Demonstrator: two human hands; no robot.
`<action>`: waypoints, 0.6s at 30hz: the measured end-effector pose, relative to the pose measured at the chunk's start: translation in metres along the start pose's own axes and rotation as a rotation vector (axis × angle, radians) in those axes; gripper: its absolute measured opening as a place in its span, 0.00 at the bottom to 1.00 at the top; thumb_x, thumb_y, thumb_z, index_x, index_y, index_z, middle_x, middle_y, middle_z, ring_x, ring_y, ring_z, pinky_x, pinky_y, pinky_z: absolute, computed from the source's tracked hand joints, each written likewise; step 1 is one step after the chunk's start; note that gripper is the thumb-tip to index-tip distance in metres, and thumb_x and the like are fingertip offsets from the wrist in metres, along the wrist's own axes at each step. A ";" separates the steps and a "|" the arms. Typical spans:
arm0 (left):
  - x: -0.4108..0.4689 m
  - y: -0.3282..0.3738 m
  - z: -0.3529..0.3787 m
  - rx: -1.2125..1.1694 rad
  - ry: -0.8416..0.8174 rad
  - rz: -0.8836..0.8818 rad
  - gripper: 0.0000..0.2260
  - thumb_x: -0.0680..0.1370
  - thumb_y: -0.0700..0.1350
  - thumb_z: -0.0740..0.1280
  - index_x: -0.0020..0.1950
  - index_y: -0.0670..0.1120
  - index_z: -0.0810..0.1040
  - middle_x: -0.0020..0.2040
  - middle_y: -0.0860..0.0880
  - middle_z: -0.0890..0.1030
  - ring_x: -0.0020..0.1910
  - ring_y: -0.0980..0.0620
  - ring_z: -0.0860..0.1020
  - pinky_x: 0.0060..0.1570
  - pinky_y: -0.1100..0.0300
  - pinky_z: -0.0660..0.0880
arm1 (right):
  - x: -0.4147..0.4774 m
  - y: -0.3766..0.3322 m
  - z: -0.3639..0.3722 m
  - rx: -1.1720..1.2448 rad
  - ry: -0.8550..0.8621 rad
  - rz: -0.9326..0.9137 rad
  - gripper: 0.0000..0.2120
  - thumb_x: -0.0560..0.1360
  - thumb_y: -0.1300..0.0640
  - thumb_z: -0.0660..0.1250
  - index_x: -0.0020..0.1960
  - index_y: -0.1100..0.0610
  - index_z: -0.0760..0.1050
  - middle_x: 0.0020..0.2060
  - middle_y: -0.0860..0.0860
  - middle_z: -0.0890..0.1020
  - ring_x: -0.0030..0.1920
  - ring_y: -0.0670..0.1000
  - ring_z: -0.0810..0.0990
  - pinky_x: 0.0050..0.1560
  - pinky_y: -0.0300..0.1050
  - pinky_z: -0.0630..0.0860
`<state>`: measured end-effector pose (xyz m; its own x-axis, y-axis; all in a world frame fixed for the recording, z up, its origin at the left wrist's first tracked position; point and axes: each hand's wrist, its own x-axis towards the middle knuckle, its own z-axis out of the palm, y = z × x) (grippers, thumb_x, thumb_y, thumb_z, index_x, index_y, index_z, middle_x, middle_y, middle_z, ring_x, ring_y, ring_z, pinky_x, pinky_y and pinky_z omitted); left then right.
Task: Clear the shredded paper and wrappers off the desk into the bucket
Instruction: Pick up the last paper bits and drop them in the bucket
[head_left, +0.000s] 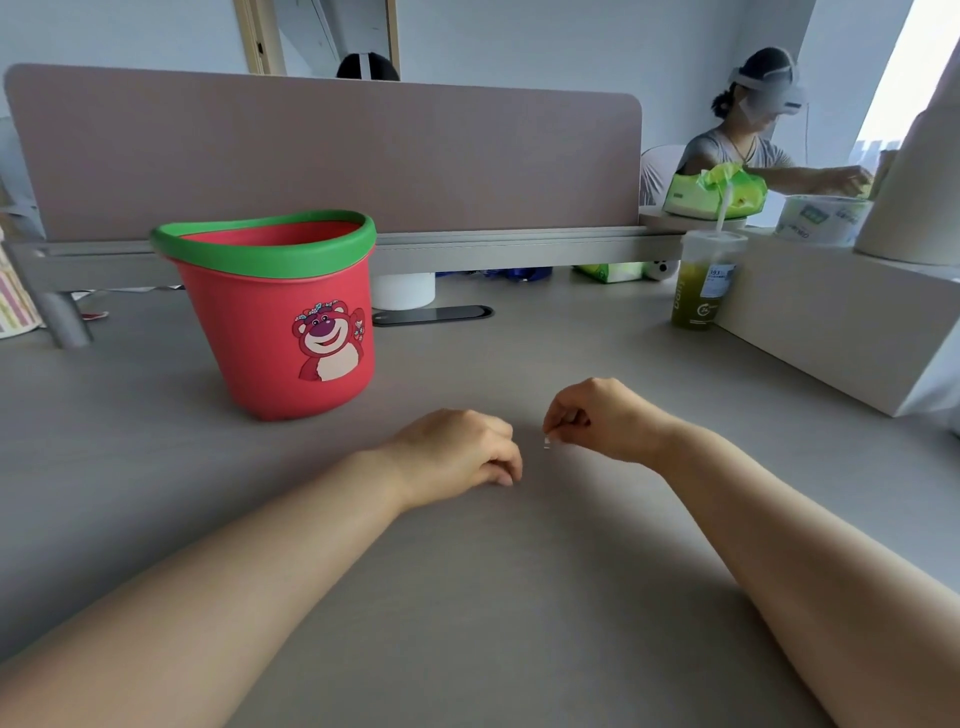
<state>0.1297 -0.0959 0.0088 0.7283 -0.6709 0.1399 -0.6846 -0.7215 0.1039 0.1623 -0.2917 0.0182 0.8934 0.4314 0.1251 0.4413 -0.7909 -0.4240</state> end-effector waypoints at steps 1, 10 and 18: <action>0.002 0.000 0.001 0.005 0.001 -0.004 0.07 0.76 0.46 0.65 0.51 0.49 0.80 0.50 0.49 0.79 0.49 0.50 0.77 0.47 0.61 0.69 | 0.000 0.001 -0.002 0.001 -0.013 0.001 0.05 0.70 0.60 0.71 0.46 0.57 0.81 0.38 0.48 0.79 0.35 0.40 0.74 0.35 0.21 0.68; 0.010 0.006 0.006 0.088 -0.058 -0.047 0.07 0.76 0.44 0.60 0.49 0.47 0.76 0.49 0.49 0.76 0.52 0.46 0.75 0.52 0.54 0.73 | 0.001 -0.014 0.004 -0.198 -0.062 0.009 0.06 0.73 0.59 0.66 0.48 0.57 0.80 0.48 0.54 0.83 0.48 0.52 0.80 0.49 0.42 0.75; 0.007 -0.004 0.013 0.121 -0.045 -0.071 0.06 0.77 0.37 0.59 0.50 0.44 0.73 0.53 0.44 0.74 0.53 0.45 0.73 0.53 0.55 0.69 | 0.001 -0.025 0.015 -0.357 -0.177 0.103 0.12 0.74 0.64 0.57 0.54 0.56 0.74 0.56 0.56 0.77 0.54 0.58 0.77 0.51 0.48 0.74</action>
<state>0.1379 -0.0994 -0.0036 0.7771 -0.6226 0.0919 -0.6246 -0.7809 -0.0083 0.1509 -0.2655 0.0154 0.9198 0.3859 -0.0714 0.3800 -0.9212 -0.0842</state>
